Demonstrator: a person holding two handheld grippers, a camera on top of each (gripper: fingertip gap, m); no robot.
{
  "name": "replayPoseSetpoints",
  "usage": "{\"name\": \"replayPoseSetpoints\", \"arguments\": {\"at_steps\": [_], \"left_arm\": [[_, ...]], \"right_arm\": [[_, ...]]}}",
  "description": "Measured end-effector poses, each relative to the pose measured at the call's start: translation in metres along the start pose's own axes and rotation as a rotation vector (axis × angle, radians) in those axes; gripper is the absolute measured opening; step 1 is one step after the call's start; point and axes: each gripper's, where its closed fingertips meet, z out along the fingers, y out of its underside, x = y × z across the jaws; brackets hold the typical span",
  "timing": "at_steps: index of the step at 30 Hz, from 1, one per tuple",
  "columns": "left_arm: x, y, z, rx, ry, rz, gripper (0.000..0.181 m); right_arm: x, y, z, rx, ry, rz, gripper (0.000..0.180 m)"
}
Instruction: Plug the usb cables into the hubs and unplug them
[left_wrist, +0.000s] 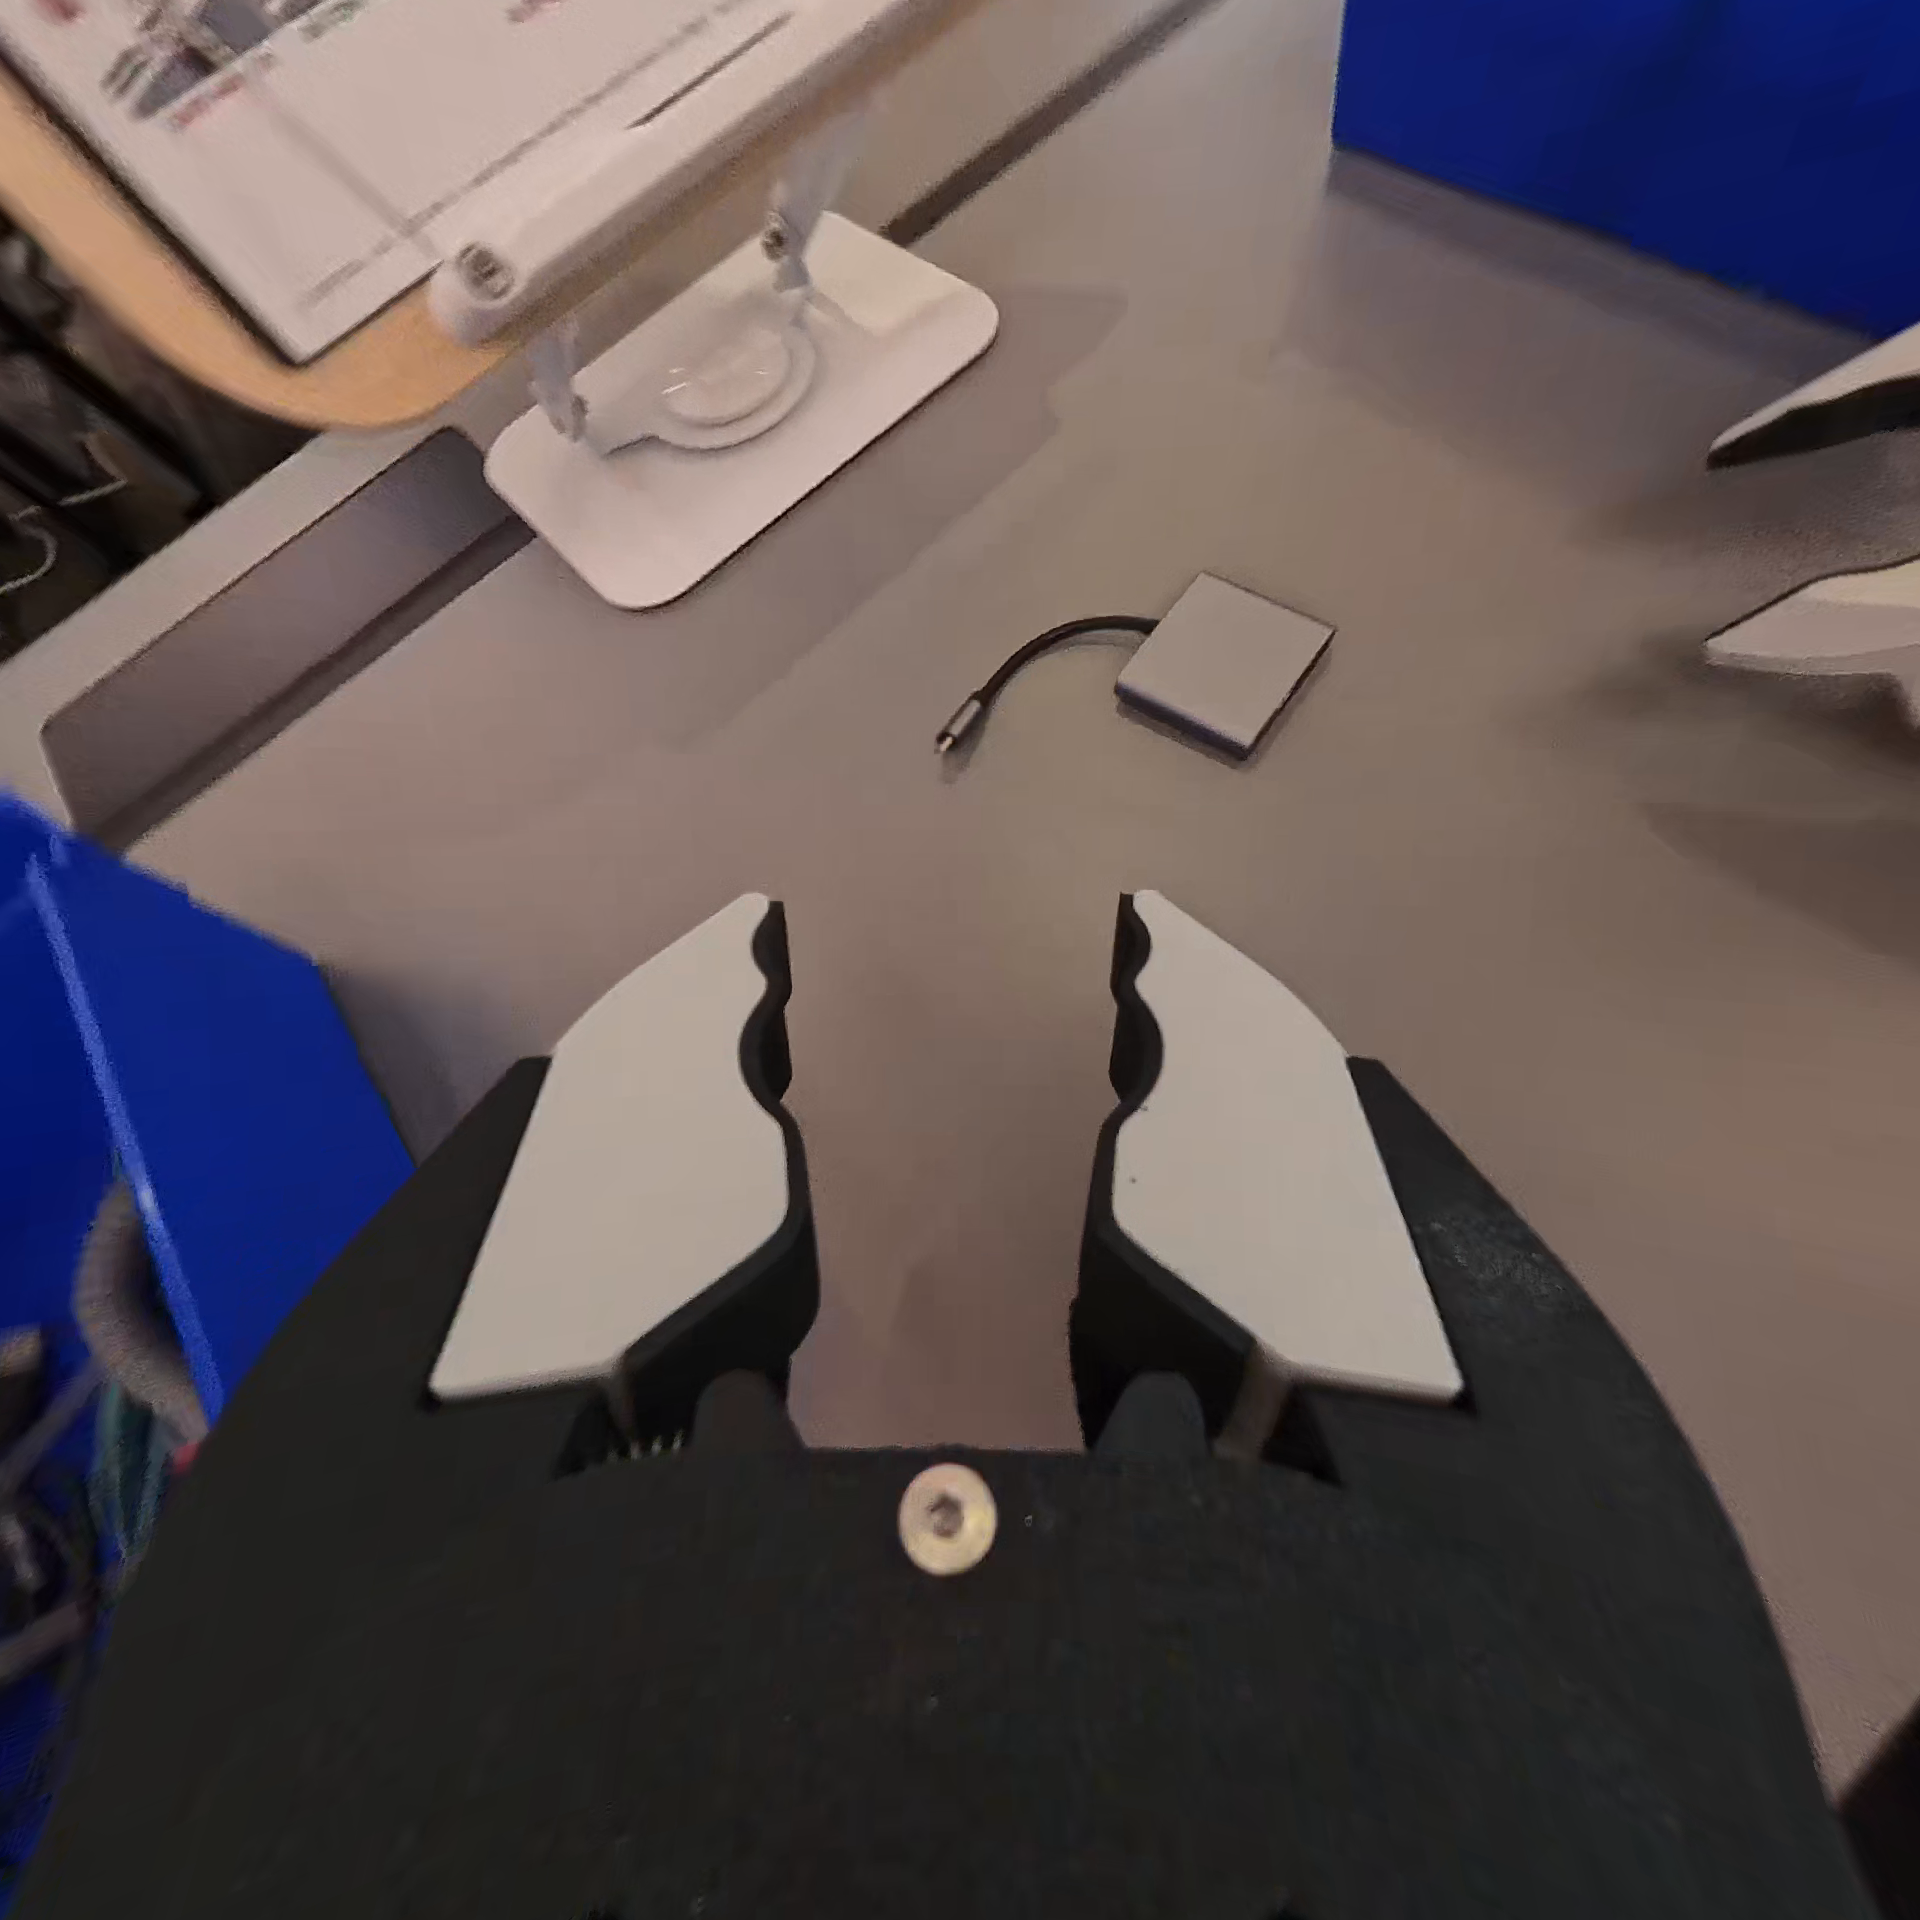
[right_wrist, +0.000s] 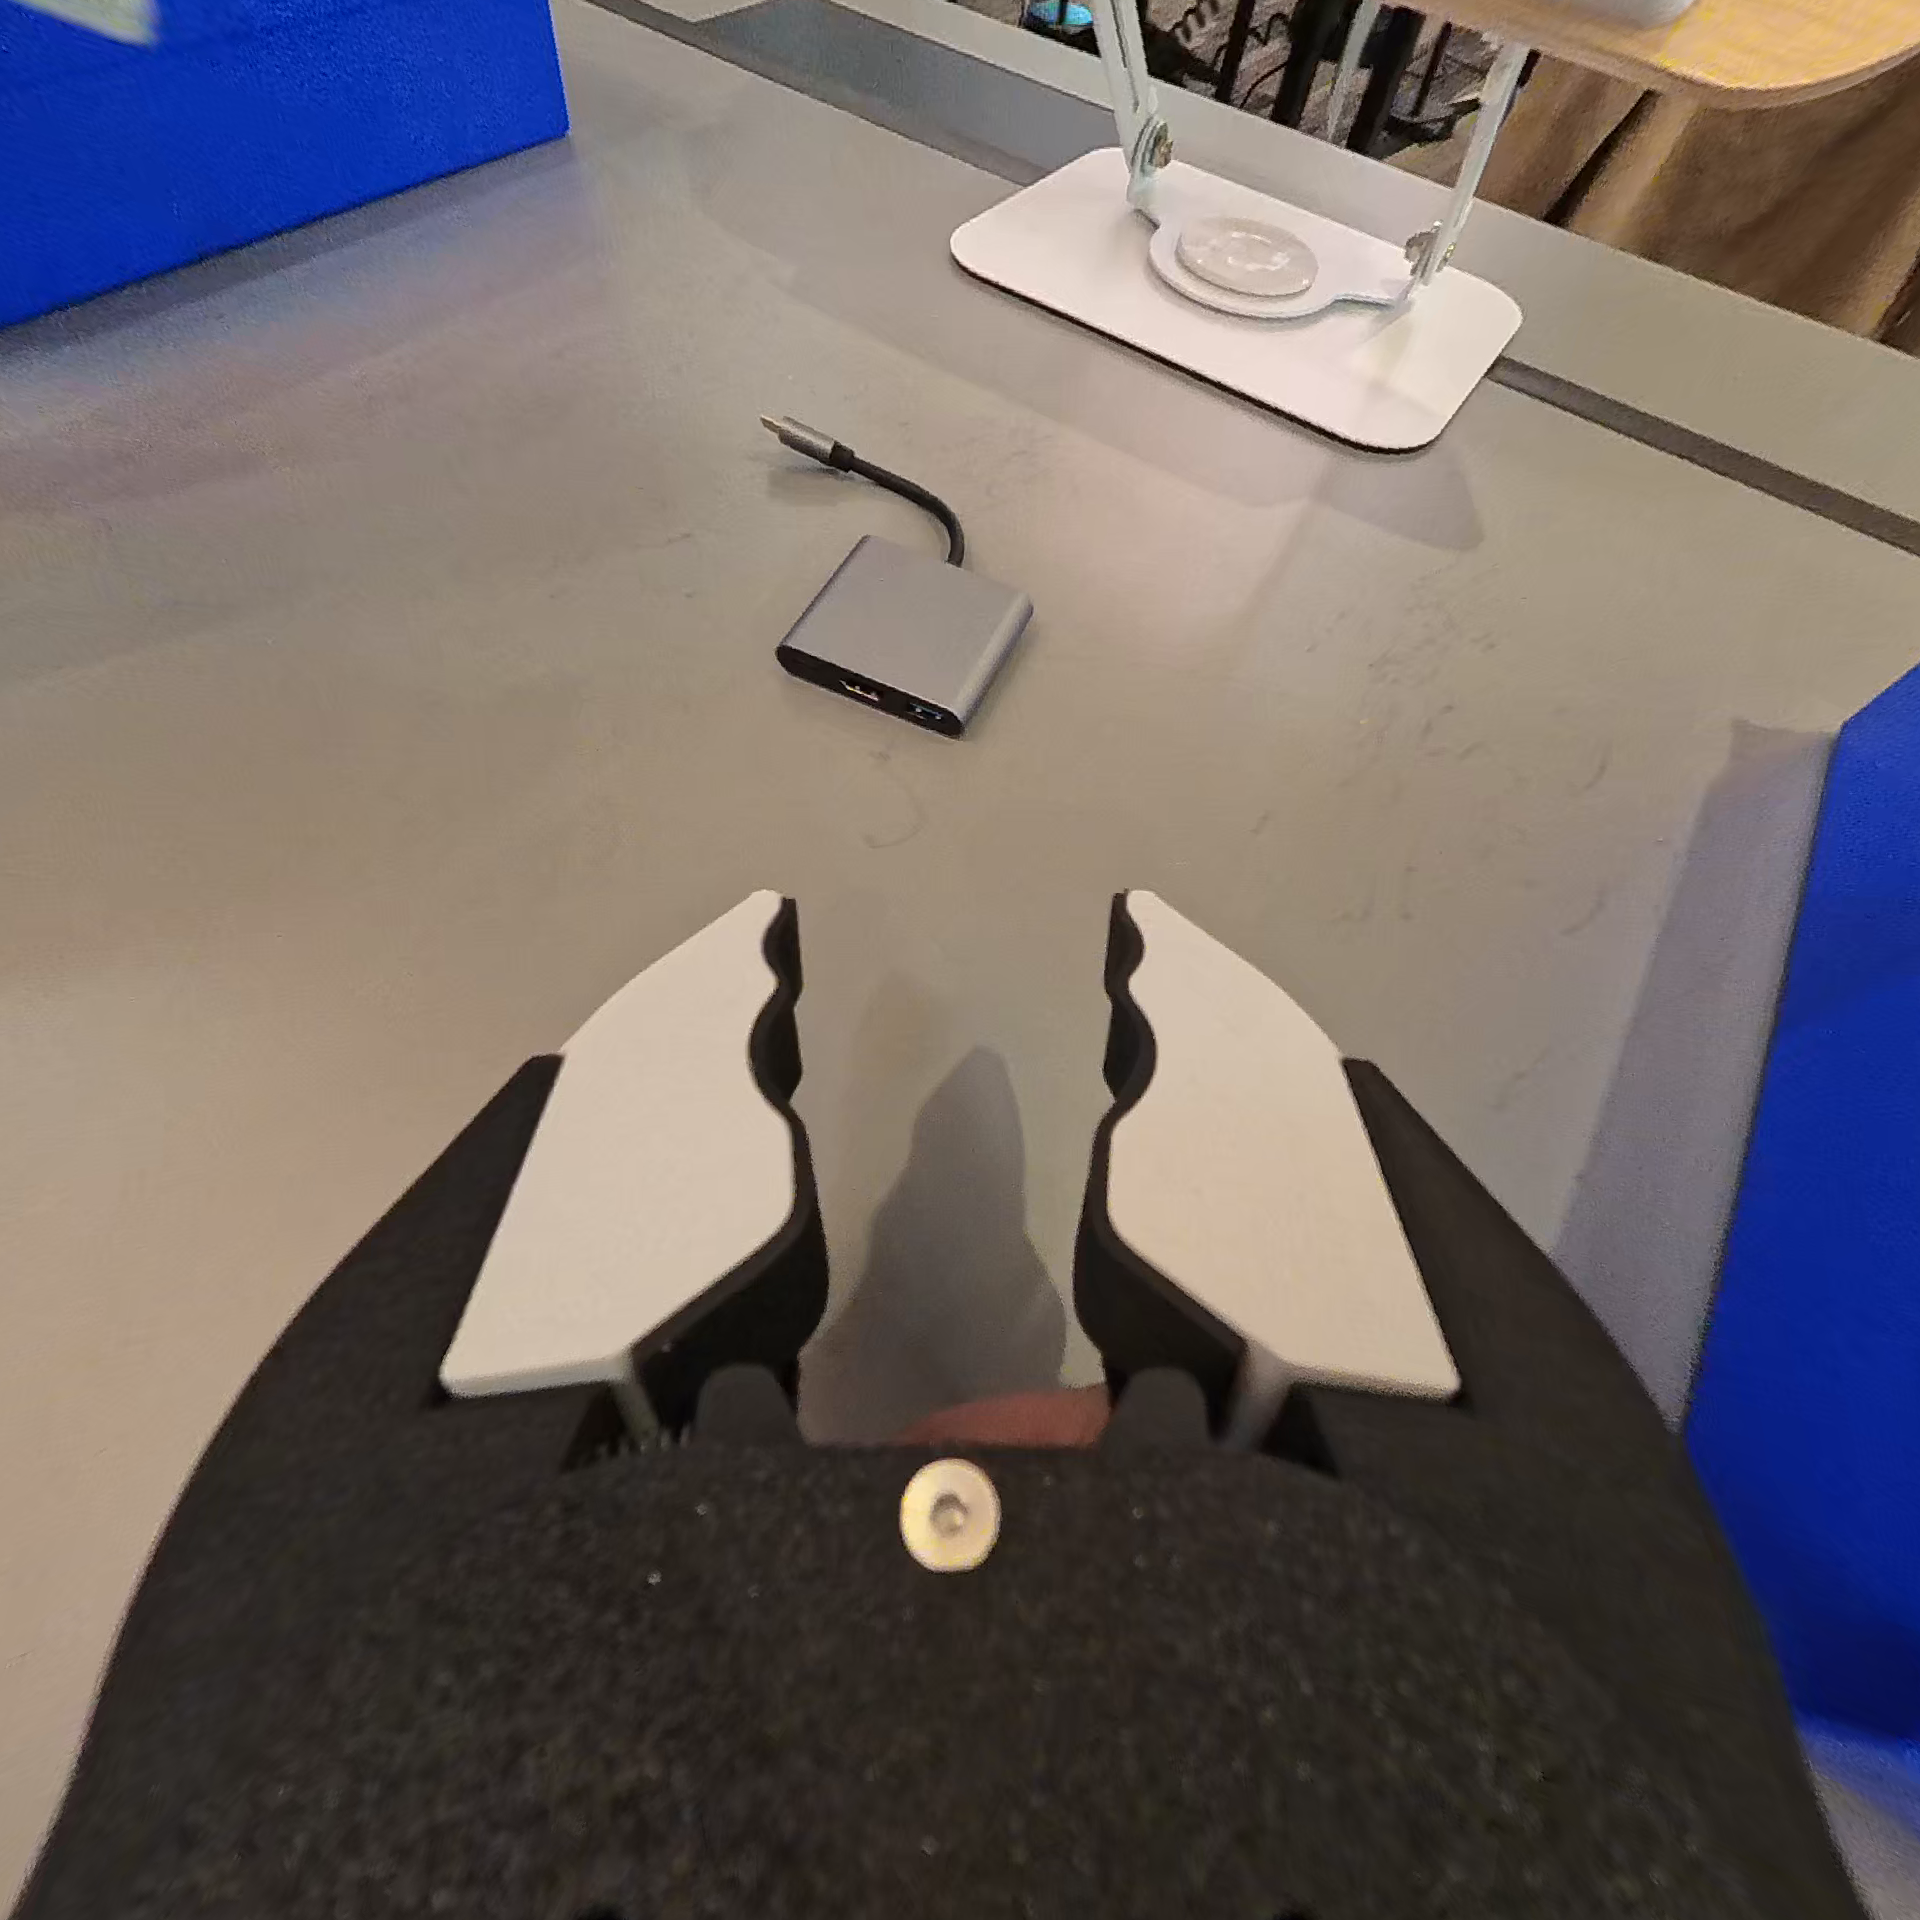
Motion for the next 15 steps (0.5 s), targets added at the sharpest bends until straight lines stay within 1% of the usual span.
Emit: {"name": "replayPoseSetpoints", "arguments": {"at_steps": [1, 3, 7, 10, 12, 15], "left_arm": [[0.003, 0.008, -0.012, 0.038, -0.034, -0.049, 0.057], [0.008, 0.026, -0.032, 0.090, -0.113, -0.105, 0.055], [0.012, 0.067, -0.068, 0.111, -0.249, -0.154, 0.051], [0.010, 0.099, -0.090, 0.097, -0.283, -0.242, 0.049], [-0.002, 0.115, -0.105, 0.069, -0.320, -0.278, 0.049], [-0.026, 0.126, -0.126, 0.075, -0.338, -0.372, 0.049]], "right_arm": [[0.002, -0.001, -0.001, 0.001, 0.007, -0.003, 0.056], [0.005, -0.003, -0.004, 0.014, 0.023, -0.013, 0.055], [0.009, -0.008, -0.009, 0.041, 0.041, -0.016, 0.054], [0.010, -0.008, -0.012, 0.047, 0.051, -0.019, 0.054], [0.009, -0.008, -0.014, 0.051, 0.051, -0.021, 0.054], [0.008, -0.006, -0.011, 0.039, 0.051, -0.028, 0.054]]}}
